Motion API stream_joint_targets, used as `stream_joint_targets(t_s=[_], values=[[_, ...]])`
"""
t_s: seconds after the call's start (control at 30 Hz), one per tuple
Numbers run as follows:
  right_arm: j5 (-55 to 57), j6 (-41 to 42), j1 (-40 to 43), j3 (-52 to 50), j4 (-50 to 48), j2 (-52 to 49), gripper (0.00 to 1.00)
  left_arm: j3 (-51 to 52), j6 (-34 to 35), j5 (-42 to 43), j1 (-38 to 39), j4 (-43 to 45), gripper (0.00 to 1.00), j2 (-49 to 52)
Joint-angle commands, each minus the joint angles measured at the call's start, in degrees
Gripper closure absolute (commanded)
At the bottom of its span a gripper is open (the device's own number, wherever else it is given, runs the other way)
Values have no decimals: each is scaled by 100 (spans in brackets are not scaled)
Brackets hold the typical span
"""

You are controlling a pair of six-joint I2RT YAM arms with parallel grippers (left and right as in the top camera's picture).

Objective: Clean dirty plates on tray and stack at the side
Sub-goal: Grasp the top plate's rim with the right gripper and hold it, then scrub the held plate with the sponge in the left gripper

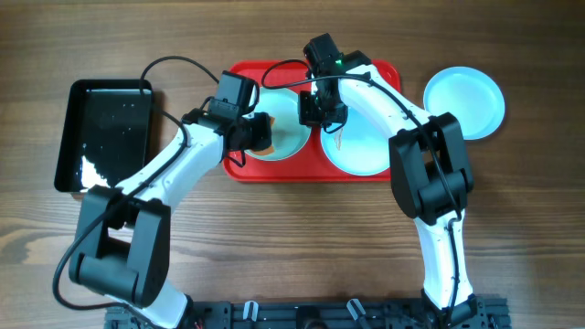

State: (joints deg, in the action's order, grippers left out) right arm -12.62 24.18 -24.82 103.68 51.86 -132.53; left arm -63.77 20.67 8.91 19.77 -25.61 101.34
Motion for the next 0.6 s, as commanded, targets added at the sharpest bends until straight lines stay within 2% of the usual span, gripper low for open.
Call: stream_joint_targets(t_s=[0.0, 0.33, 0.47, 0.57], values=[[476, 0, 2, -31, 87, -140, 95, 35, -11, 4, 79, 323, 96, 348], [481, 7, 2, -31, 63, -142, 96, 35, -46, 2, 313, 1185, 96, 850], [479, 4, -2, -37, 68, -142, 96, 35, -96, -793, 459, 1174, 96, 857], [481, 2, -9, -125, 17, -142, 96, 35, -98, -1078, 468, 1078, 96, 863]])
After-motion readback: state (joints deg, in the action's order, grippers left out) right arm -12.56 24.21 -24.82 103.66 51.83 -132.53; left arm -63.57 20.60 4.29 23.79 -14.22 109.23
